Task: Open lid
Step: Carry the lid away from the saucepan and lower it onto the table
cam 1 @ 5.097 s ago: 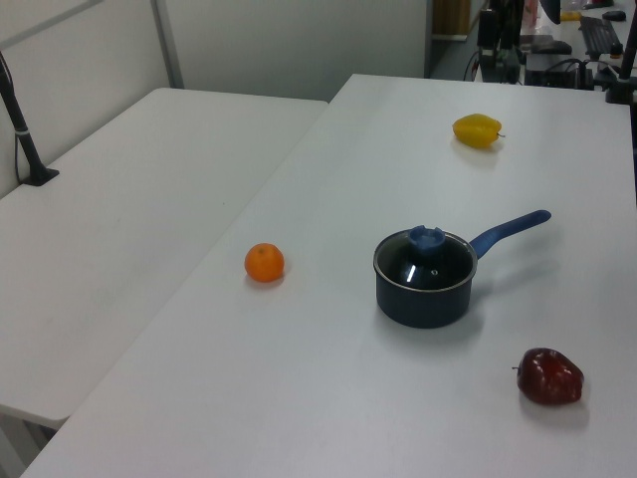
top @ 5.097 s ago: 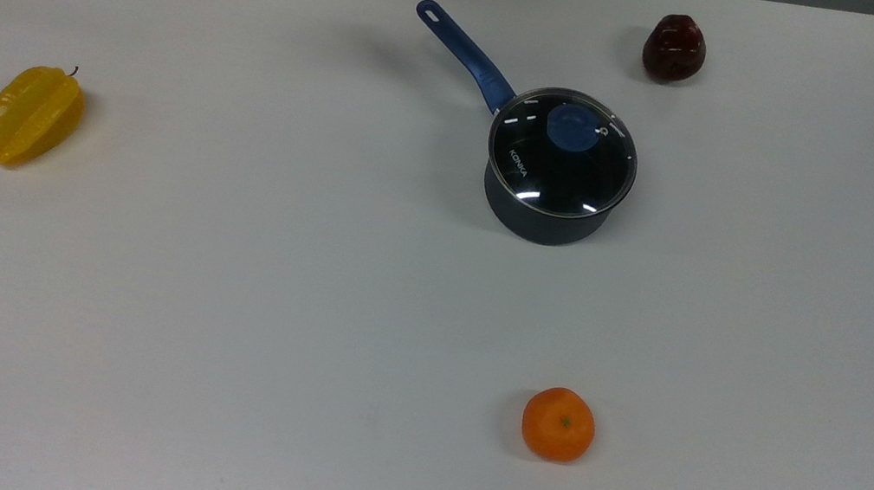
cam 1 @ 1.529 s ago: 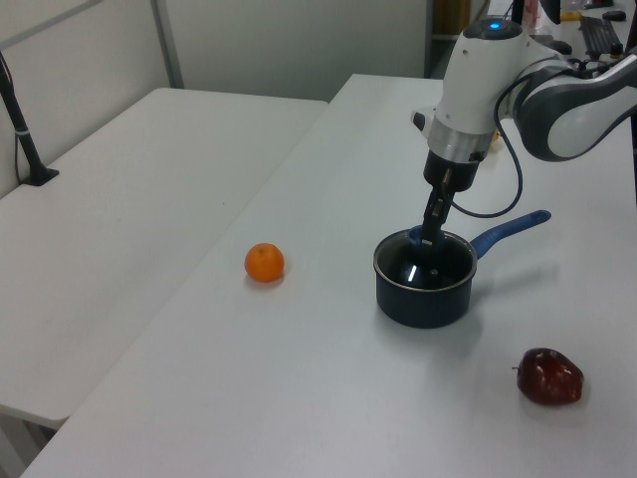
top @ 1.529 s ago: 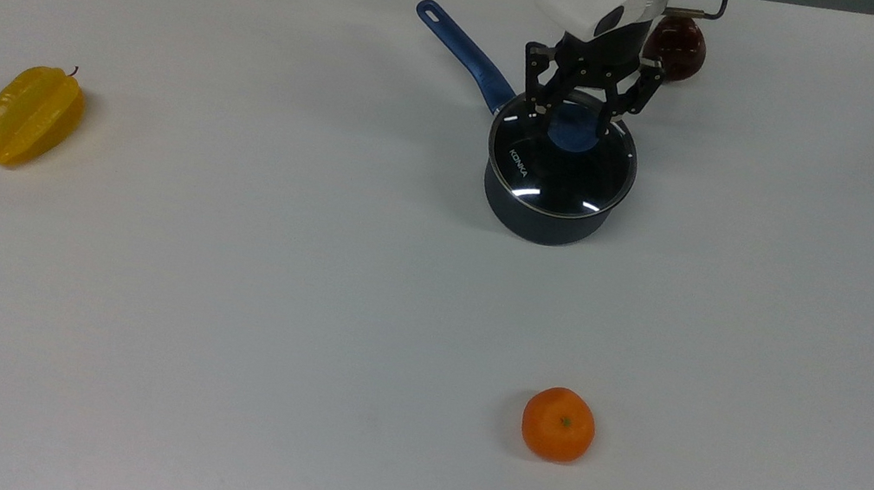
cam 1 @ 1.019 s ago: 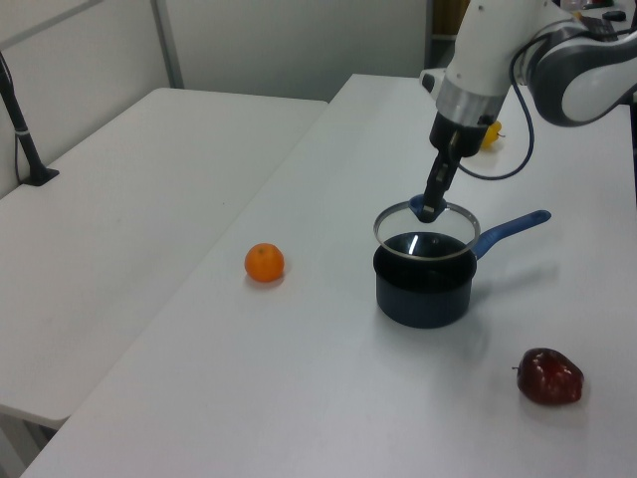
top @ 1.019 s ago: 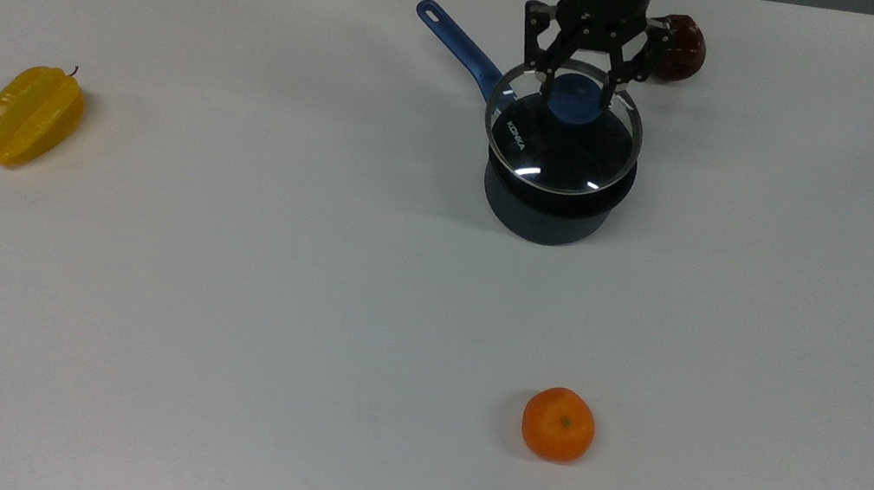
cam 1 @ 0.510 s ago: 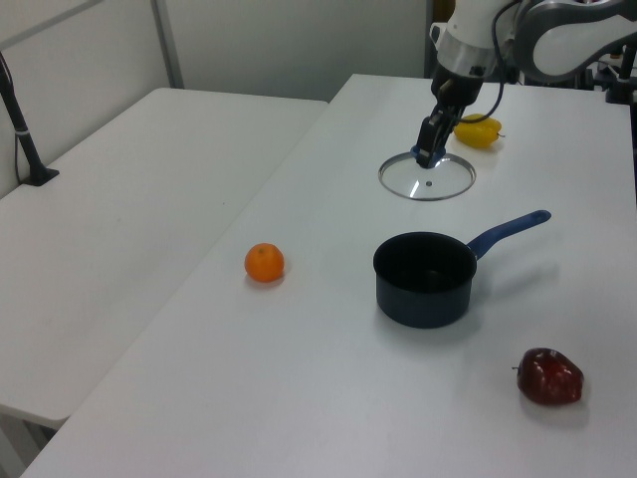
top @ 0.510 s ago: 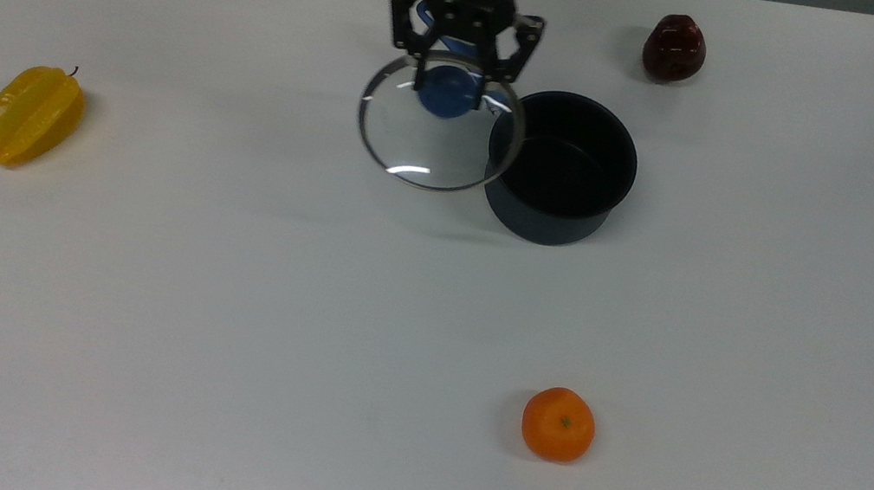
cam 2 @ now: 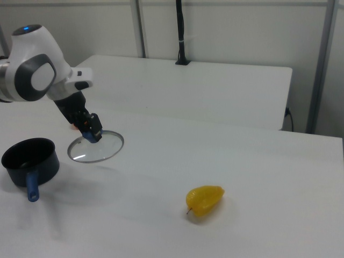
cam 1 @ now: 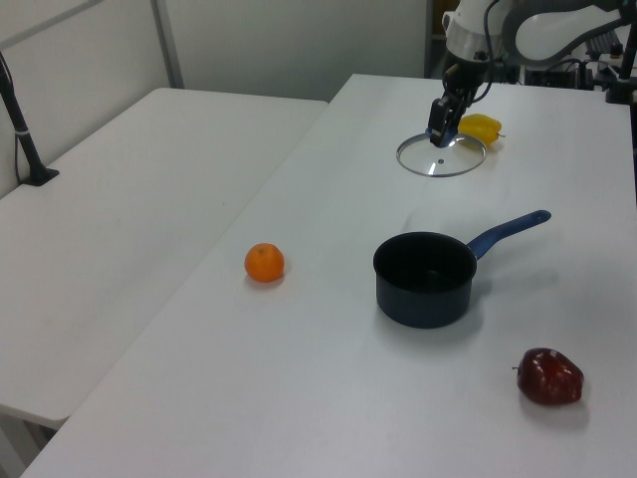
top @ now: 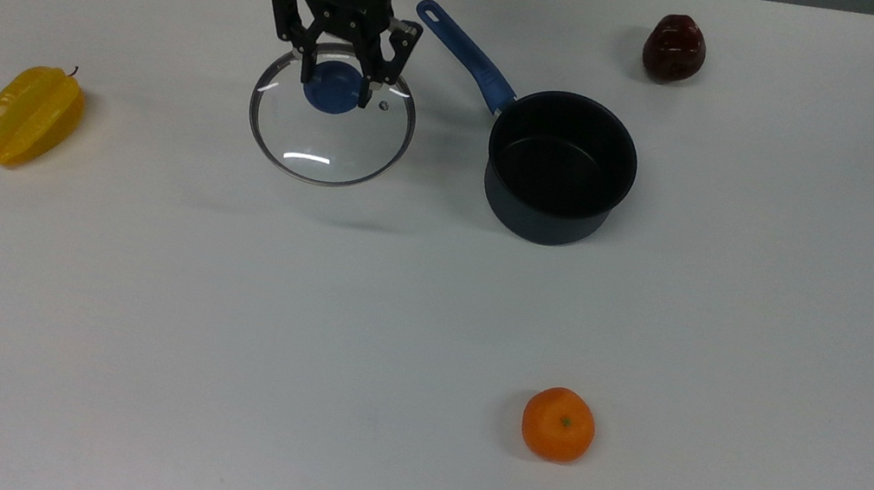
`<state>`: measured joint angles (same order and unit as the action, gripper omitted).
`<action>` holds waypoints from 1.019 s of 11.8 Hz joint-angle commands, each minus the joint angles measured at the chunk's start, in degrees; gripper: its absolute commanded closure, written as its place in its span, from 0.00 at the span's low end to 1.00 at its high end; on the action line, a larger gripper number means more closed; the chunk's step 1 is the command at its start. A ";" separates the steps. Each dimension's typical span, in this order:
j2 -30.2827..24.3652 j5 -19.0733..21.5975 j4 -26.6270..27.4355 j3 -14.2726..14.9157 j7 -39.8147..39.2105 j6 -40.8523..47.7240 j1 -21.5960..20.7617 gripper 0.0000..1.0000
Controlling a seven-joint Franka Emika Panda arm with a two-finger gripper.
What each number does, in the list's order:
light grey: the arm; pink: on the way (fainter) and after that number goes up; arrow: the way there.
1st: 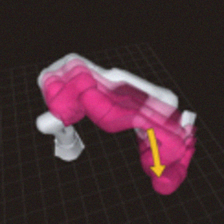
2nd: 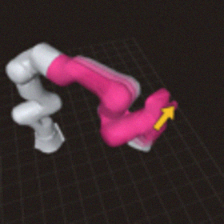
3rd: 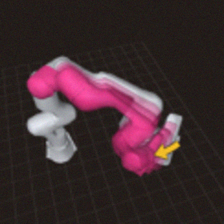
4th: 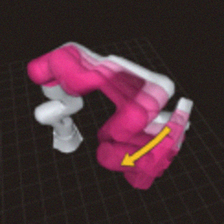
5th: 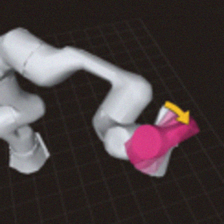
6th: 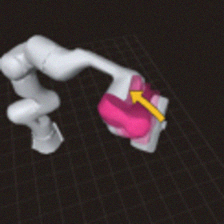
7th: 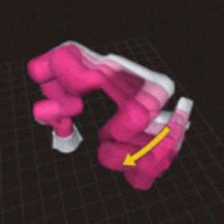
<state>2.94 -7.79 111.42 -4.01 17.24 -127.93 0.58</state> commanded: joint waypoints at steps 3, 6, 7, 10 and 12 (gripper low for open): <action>6.45 -0.91 0.82 -0.13 -1.86 -8.45 4.42 0.66; 11.55 -0.91 0.82 -0.30 -1.86 -14.88 4.96 0.66; 12.52 -1.00 0.73 -0.21 -1.86 -15.41 4.87 0.66; 14.98 -1.26 0.64 -0.30 -1.77 -17.26 4.95 0.66; 15.16 -1.26 0.73 -0.30 -1.77 -18.23 5.13 0.65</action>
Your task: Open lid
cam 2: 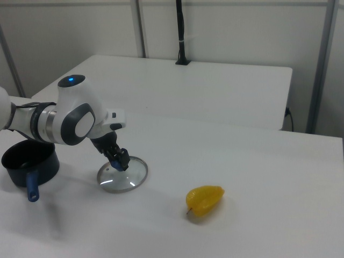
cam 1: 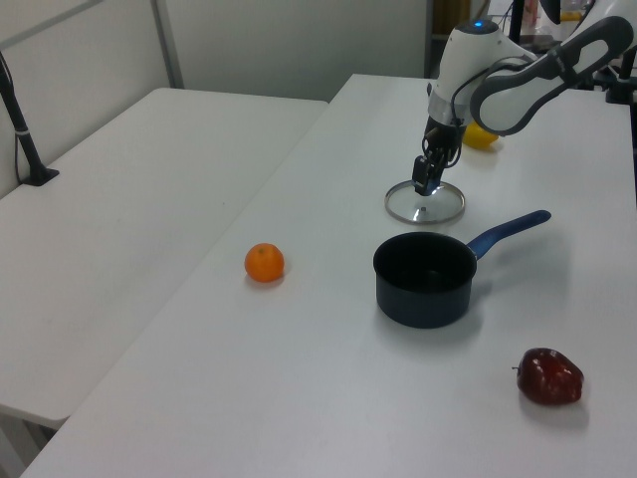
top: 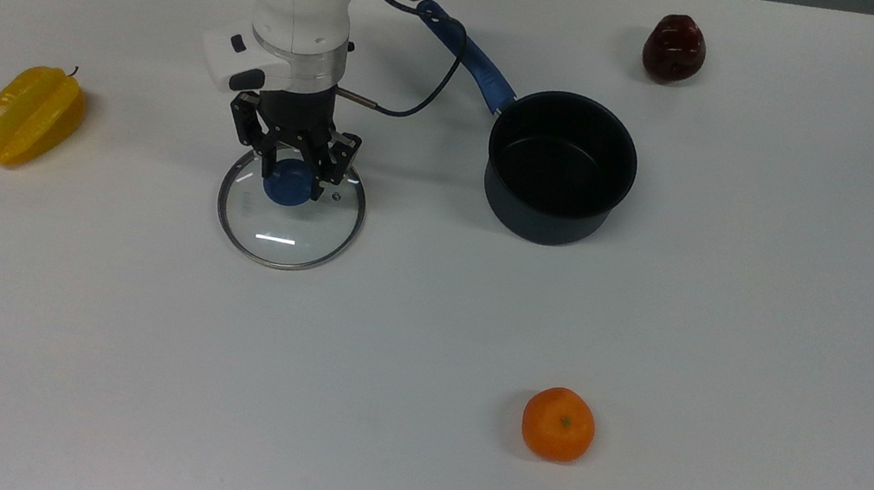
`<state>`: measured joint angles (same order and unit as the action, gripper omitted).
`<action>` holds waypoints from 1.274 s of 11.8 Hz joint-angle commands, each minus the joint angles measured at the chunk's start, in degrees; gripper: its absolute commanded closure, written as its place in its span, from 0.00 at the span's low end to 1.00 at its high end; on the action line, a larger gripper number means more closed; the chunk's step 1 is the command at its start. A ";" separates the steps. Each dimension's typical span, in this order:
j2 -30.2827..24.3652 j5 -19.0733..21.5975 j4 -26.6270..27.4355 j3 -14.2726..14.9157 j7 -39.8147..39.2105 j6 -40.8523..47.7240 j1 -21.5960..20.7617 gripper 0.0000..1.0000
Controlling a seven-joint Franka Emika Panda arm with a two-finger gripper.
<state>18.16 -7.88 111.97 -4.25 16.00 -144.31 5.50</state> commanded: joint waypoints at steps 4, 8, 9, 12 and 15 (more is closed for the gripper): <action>0.30 -1.26 0.01 -0.06 -0.35 -1.07 0.12 0.00; -3.72 -1.61 -0.52 0.03 -0.62 4.71 0.30 0.00; -6.35 -1.96 -0.96 0.03 -1.49 8.57 -0.05 0.00; -12.61 -1.00 -7.87 -0.50 -7.45 29.45 -2.33 0.00; -17.44 -0.21 -11.42 0.37 -10.46 43.12 -6.89 0.00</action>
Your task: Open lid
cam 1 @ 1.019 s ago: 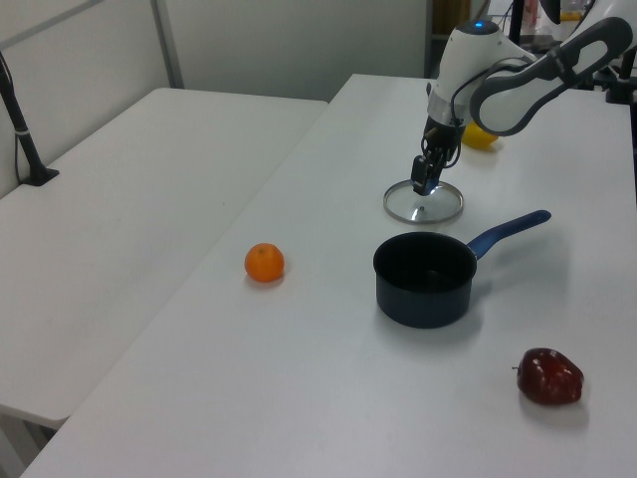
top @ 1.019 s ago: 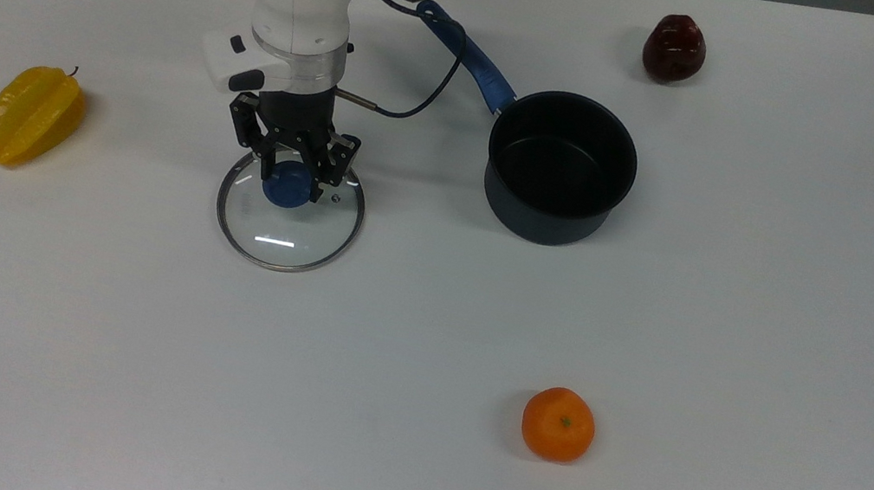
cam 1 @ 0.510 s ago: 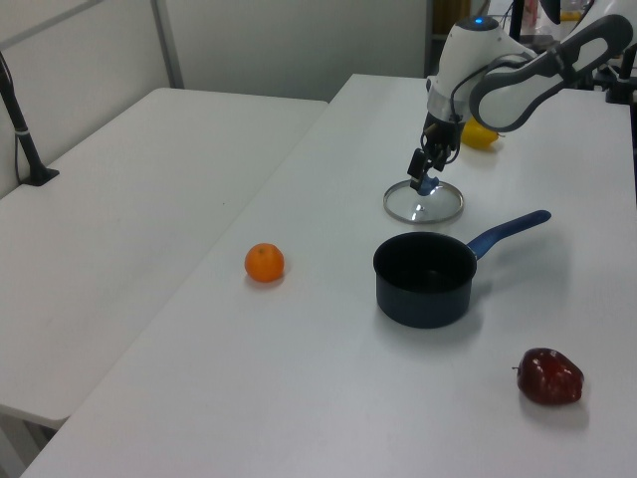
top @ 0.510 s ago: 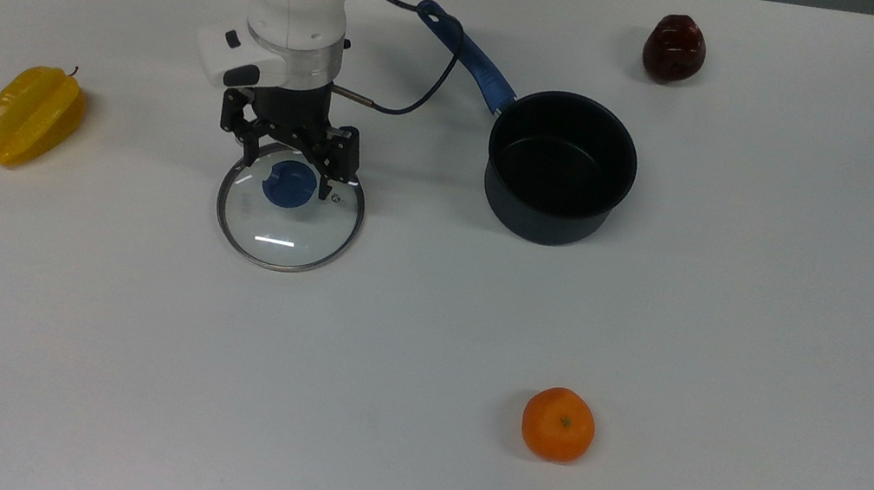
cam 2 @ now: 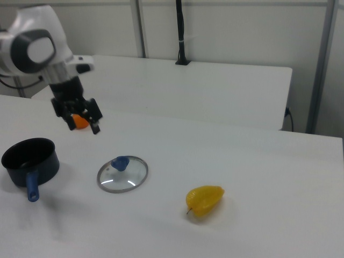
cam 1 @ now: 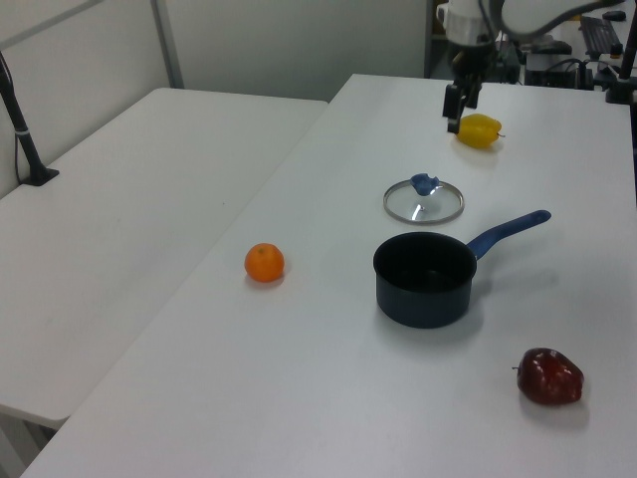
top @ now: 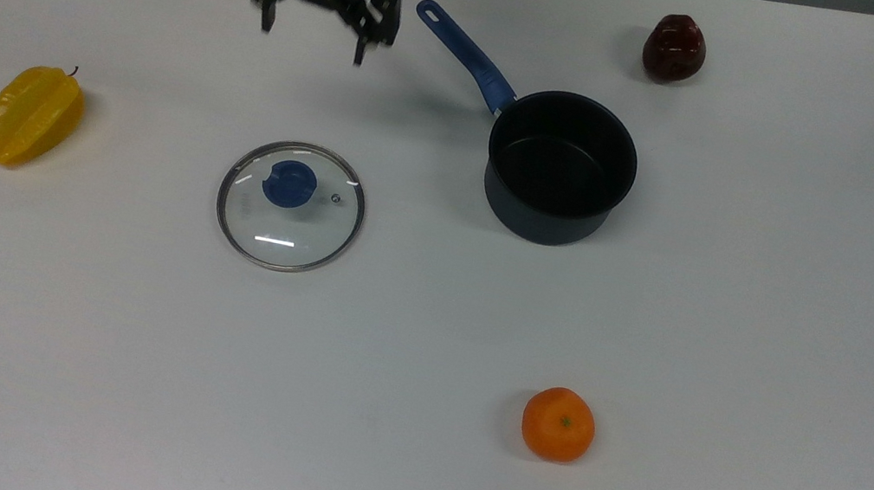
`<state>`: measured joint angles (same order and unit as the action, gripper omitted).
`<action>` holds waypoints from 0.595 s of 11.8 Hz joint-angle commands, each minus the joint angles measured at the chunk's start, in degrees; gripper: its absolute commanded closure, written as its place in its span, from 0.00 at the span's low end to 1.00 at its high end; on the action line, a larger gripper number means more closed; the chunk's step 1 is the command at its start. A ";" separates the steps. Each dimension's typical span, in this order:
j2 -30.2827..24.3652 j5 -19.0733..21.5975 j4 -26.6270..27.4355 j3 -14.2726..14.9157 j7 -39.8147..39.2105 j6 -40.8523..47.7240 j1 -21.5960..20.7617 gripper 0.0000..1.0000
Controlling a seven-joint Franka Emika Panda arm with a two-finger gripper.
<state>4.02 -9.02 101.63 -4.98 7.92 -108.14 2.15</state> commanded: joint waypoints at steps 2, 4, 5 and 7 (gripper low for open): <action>-6.98 7.66 -1.26 3.90 -5.00 11.44 -5.74 0.00; -10.07 9.54 -1.26 7.86 -7.74 15.48 -8.38 0.00; -10.86 9.46 -1.26 8.05 -7.75 15.76 -7.86 0.00; -10.96 9.37 -1.17 8.58 -7.92 15.33 -7.59 0.00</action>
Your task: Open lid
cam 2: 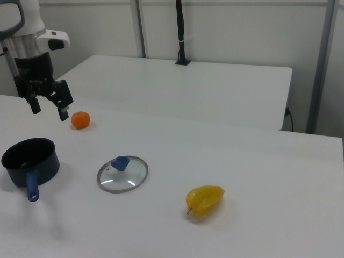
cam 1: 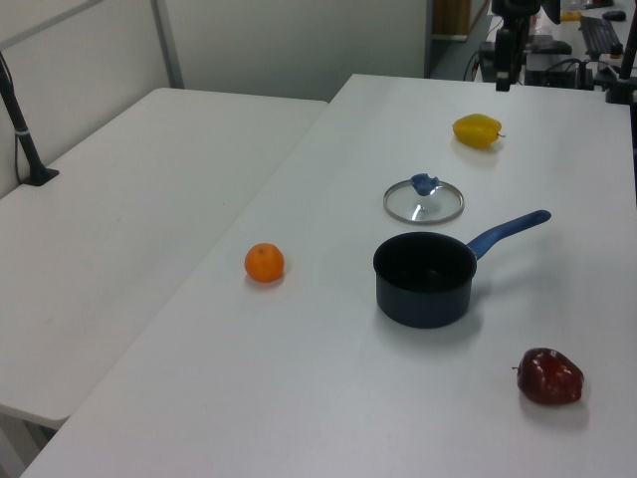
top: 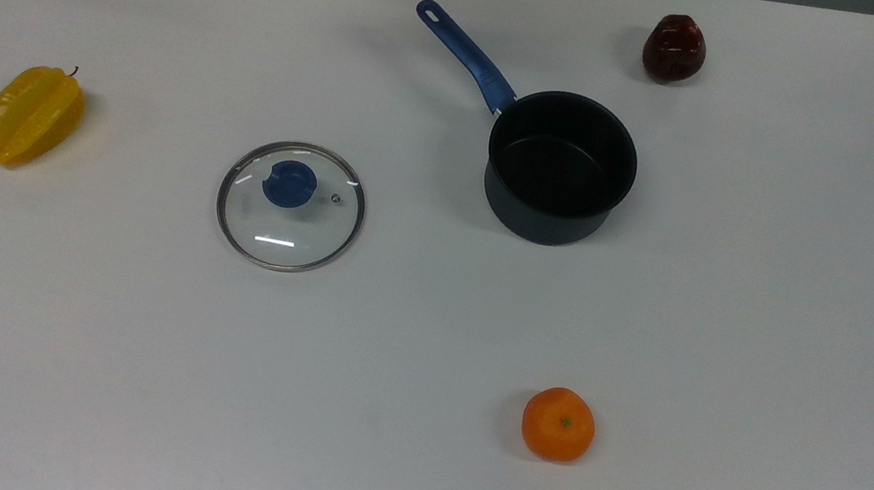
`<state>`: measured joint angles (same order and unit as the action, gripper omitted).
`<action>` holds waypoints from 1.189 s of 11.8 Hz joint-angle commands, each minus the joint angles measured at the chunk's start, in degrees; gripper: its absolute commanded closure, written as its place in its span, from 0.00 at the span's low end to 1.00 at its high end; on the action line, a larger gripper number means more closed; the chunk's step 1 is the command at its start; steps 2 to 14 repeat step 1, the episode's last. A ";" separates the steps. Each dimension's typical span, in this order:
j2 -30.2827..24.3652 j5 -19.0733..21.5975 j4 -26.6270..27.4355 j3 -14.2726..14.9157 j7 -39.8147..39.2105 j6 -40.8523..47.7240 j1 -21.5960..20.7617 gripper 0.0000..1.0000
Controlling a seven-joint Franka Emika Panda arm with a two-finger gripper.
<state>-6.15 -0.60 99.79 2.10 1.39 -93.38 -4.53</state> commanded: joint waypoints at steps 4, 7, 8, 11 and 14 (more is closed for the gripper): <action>-0.27 0.95 0.58 1.50 -1.39 0.22 -1.01 0.00; -0.27 0.95 0.58 1.50 -1.39 0.22 -1.01 0.00; -0.27 0.95 0.58 1.50 -1.39 0.22 -1.01 0.00; -0.27 0.95 0.58 1.50 -1.39 0.22 -1.01 0.00; -0.27 0.95 0.58 1.50 -1.39 0.22 -1.01 0.00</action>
